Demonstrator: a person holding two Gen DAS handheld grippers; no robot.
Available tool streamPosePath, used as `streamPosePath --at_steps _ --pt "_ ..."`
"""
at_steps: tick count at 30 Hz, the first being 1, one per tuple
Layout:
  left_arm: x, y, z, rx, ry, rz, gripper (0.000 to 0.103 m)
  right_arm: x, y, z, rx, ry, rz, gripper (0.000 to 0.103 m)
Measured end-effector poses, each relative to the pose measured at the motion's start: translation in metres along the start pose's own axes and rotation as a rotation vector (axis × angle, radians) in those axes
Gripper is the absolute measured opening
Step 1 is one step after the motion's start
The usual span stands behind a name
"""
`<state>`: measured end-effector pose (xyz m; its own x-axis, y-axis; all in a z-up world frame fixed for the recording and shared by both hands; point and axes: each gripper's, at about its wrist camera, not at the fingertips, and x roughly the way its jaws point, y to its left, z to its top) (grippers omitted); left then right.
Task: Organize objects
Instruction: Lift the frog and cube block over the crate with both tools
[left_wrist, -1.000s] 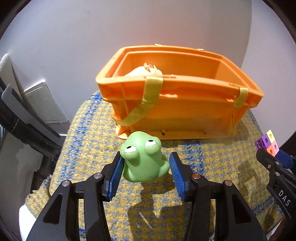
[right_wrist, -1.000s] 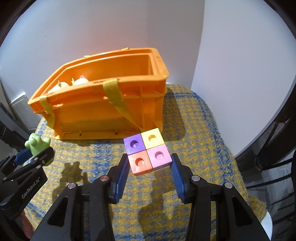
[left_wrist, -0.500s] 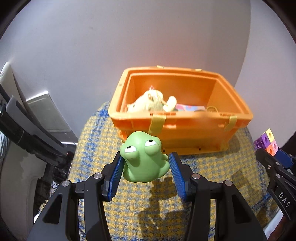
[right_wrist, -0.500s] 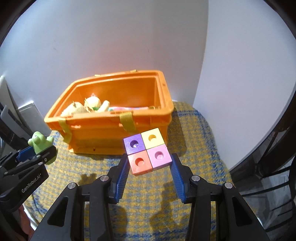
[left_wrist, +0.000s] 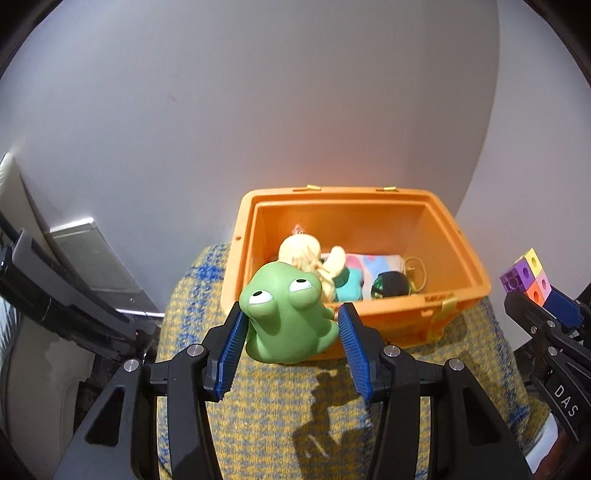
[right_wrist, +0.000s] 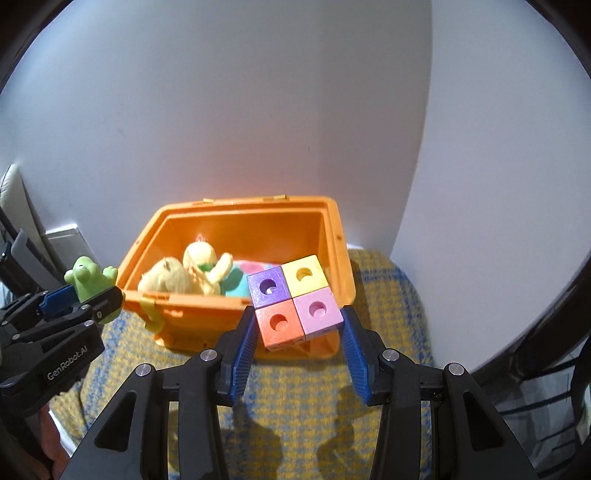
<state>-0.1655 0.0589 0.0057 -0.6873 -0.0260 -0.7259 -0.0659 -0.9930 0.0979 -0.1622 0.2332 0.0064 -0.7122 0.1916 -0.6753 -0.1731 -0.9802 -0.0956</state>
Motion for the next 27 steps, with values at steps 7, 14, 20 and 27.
streamPosePath --at_steps 7,14,20,27 --pt "0.008 -0.006 0.028 0.017 -0.017 -0.016 0.05 0.007 -0.003 0.024 -0.005 -0.016 0.007 0.045" --pt "0.023 -0.01 0.049 0.031 -0.026 -0.028 0.05 0.025 0.0 0.047 -0.032 -0.018 0.012 0.045" --pt "0.043 -0.012 0.066 0.034 -0.02 -0.029 0.05 0.05 0.004 0.066 -0.044 -0.005 0.019 0.045" --pt "0.072 -0.013 0.078 0.04 0.004 -0.033 0.05 0.082 0.009 0.077 -0.056 0.029 0.028 0.045"
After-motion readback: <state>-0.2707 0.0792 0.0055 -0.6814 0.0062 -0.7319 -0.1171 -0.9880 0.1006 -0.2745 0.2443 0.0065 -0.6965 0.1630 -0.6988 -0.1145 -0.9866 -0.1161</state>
